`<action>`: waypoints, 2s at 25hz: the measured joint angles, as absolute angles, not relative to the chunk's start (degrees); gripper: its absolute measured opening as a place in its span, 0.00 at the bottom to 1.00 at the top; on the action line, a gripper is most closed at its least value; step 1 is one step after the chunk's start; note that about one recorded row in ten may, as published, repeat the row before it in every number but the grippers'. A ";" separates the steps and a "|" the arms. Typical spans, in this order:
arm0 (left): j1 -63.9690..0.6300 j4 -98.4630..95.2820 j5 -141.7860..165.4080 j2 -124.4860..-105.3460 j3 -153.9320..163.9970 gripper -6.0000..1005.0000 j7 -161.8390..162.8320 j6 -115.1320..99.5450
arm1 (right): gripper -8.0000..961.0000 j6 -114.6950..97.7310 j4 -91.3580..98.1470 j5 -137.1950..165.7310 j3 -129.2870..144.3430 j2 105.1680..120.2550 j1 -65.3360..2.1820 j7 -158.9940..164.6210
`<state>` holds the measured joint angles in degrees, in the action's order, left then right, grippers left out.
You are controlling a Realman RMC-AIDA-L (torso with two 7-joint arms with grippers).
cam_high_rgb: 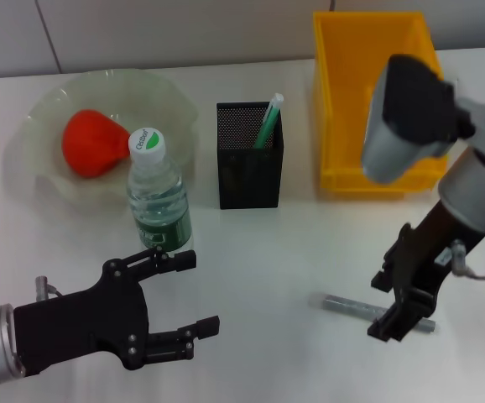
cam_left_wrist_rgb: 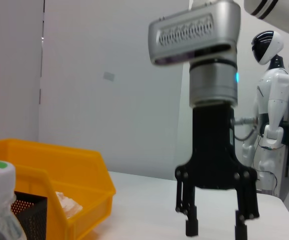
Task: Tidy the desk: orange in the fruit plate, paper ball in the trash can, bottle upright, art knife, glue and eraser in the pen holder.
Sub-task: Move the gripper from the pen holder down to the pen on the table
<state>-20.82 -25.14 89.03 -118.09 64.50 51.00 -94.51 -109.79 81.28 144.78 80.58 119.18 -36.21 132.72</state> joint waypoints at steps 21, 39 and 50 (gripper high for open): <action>-20.65 -25.11 89.03 -118.21 64.72 0.84 50.77 -95.18 | 0.71 -98.56 72.31 147.88 87.13 119.24 -37.62 131.66; -20.63 -25.08 89.12 -118.22 65.44 0.84 50.58 -95.35 | 0.58 -95.18 68.58 148.02 89.90 119.34 -39.56 134.32; -20.71 -25.14 89.12 -118.14 65.54 0.84 50.53 -95.68 | 0.46 -93.82 67.05 148.08 92.32 119.44 -39.99 135.00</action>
<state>-20.71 -25.14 89.12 -118.14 65.54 50.53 -95.68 -93.82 67.05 148.08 92.32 119.44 -39.99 135.01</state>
